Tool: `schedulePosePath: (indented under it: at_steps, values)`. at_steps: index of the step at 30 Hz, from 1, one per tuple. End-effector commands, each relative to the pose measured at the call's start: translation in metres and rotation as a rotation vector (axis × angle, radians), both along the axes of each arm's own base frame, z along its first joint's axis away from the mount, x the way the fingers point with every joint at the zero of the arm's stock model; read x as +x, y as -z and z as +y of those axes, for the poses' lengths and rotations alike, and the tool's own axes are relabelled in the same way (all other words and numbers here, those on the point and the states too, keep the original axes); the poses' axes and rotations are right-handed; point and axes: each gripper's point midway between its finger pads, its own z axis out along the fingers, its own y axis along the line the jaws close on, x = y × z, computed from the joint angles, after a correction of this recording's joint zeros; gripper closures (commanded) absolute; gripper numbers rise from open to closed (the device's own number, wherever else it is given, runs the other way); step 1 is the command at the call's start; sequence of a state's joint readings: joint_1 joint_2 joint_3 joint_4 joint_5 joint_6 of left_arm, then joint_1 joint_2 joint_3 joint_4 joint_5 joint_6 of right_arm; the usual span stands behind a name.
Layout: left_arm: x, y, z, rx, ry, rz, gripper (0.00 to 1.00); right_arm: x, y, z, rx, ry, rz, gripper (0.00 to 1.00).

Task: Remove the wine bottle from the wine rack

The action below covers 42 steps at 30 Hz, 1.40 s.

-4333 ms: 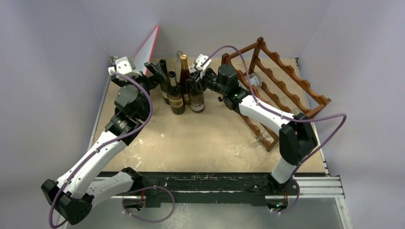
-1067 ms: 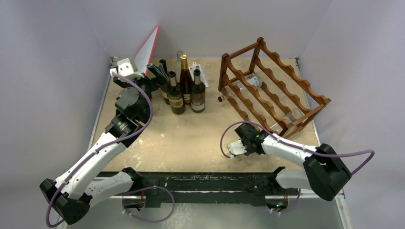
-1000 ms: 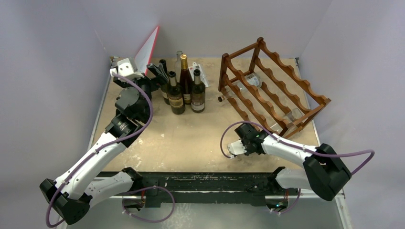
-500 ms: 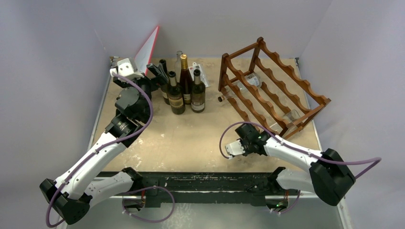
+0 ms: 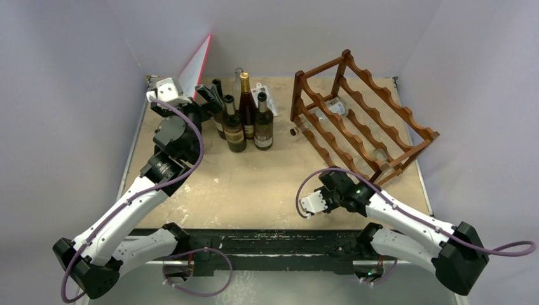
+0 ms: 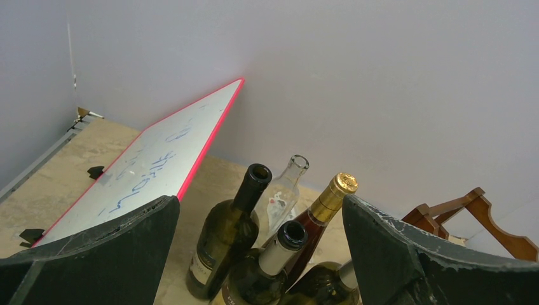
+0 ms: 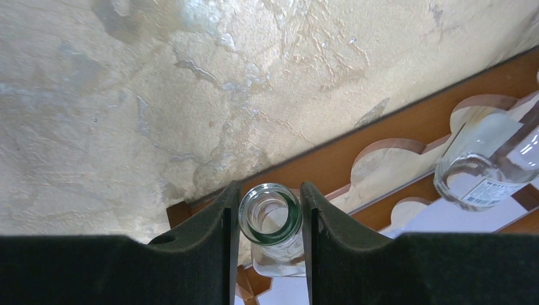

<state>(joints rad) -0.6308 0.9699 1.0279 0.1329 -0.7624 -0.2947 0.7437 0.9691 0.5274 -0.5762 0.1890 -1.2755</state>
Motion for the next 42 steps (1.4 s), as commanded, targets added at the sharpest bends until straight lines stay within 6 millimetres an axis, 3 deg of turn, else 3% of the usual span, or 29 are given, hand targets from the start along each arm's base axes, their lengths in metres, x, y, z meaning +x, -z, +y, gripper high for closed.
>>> schedulePosePath:
  at_steps: [1,16,20,27,33,34,37,42]
  values:
    - [-0.003,-0.021,-0.001,-0.021,0.013,-0.044,0.0,-0.007,-0.007,0.018,0.049,-0.101,-0.001,1.0]
    - [0.0,-0.016,-0.001,-0.013,0.0,-0.029,0.0,-0.016,-0.038,0.083,0.119,-0.195,0.108,1.0]
    - [-0.001,-0.017,0.0,-0.014,-0.001,-0.033,0.0,-0.015,-0.05,0.111,0.204,-0.196,0.122,1.0]
    - [-0.002,-0.018,0.002,-0.014,-0.009,-0.034,0.0,-0.003,-0.096,0.173,0.478,-0.218,0.067,1.0]
    - [-0.004,-0.02,0.007,-0.015,-0.026,-0.04,0.0,0.005,-0.101,0.207,0.563,-0.246,0.081,1.0]
    - [-0.005,-0.021,0.01,-0.017,-0.035,-0.042,0.0,0.01,-0.116,0.218,0.607,-0.258,0.06,1.0]
    - [-0.01,-0.024,0.019,-0.028,-0.067,-0.056,0.0,0.015,-0.126,0.237,0.684,-0.271,0.049,1.0]
    - [-0.016,-0.027,0.029,-0.036,-0.097,-0.071,0.0,0.022,-0.128,0.264,0.766,-0.258,0.079,1.0]
